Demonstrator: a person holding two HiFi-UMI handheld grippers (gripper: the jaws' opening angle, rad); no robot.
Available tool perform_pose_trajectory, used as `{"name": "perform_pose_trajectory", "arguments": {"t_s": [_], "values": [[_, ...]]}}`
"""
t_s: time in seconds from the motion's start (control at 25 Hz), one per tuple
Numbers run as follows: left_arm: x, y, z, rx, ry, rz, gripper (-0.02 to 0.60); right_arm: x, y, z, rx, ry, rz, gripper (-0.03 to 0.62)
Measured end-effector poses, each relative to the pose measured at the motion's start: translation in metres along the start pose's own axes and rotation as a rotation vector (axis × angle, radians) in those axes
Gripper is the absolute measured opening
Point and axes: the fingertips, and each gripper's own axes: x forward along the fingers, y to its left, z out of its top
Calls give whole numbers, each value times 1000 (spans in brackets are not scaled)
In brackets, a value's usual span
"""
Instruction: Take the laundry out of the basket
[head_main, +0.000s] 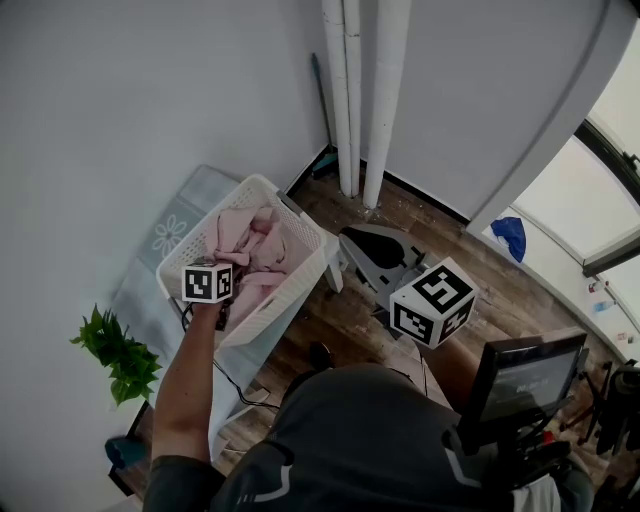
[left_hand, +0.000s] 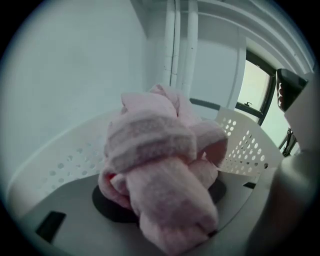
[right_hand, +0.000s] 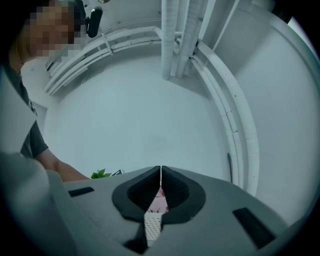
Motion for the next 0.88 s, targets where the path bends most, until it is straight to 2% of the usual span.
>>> {"name": "perform_pose_trajectory", "arguments": {"t_s": [0.24, 0.4, 0.68, 0.88], "values": [[-61, -4, 43, -7, -204, 71, 291, -1, 6, 4, -14, -10, 52, 20], [-96, -18, 66, -47, -313, 103, 291, -12, 1, 11, -11, -23, 85, 20], [-169, -52, 92, -74, -493, 155, 291, -27, 1, 18, -14, -37, 141, 20], [-208, -80, 92, -98, -604, 174, 291, -30, 5, 14, -23, -41, 179, 20]]}}
